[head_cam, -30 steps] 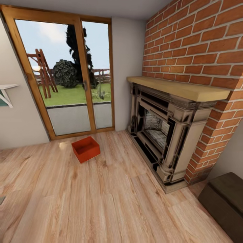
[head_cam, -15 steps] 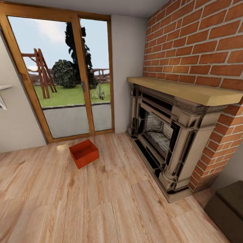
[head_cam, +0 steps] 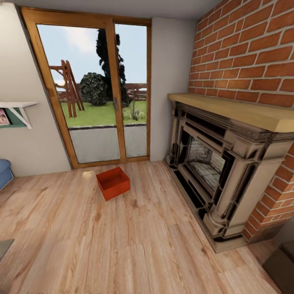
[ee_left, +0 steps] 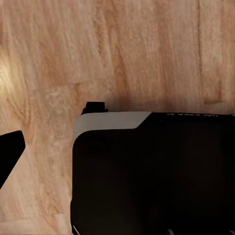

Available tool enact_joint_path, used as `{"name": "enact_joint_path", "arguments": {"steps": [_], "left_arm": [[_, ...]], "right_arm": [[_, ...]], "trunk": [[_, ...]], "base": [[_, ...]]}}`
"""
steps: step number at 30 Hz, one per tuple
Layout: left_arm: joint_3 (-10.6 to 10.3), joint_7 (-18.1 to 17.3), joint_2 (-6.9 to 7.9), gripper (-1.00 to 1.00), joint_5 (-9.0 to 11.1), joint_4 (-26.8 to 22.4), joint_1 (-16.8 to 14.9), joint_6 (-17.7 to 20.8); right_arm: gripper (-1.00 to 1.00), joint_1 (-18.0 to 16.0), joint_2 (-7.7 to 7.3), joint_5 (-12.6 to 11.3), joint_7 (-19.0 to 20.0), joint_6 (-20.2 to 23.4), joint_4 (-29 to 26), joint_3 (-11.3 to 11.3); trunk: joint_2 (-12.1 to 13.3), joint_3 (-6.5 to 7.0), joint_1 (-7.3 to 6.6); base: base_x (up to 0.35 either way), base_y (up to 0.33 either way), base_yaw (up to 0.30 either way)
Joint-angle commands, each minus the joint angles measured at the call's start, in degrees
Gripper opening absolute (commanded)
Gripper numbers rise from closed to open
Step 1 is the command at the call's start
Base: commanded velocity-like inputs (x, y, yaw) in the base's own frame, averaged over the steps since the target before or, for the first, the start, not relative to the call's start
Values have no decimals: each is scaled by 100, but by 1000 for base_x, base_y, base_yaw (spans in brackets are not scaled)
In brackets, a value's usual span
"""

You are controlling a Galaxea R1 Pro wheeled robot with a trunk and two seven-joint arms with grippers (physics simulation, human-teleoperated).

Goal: Move the two storage containers from the living room to the garage. In the garage, place one container on the floor and stack the other container on top of it (either order is fine).

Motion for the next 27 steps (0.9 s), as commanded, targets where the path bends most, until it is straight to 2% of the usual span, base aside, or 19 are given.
{"name": "enact_joint_path", "arguments": {"steps": [1, 22, 27], "left_arm": [[-9, 17, -2, 100, 30, -1, -4, 5], [-9, 17, -9, 100, 17, -1, -4, 5], [-9, 17, -18, 100, 14, -1, -6, 5]], "right_arm": [[100, -6, 1, 58, -25, -25, 12, -36], [100, -6, 0, 58, -25, -23, 12, -36], [100, -5, -1, 58, -25, -19, 12, -36]], "trunk": [[-9, -10, 2], [-9, -10, 2], [-9, -10, 2]], "base": [[0, 0, 253], [0, 0, 253], [0, 0, 112]]}}
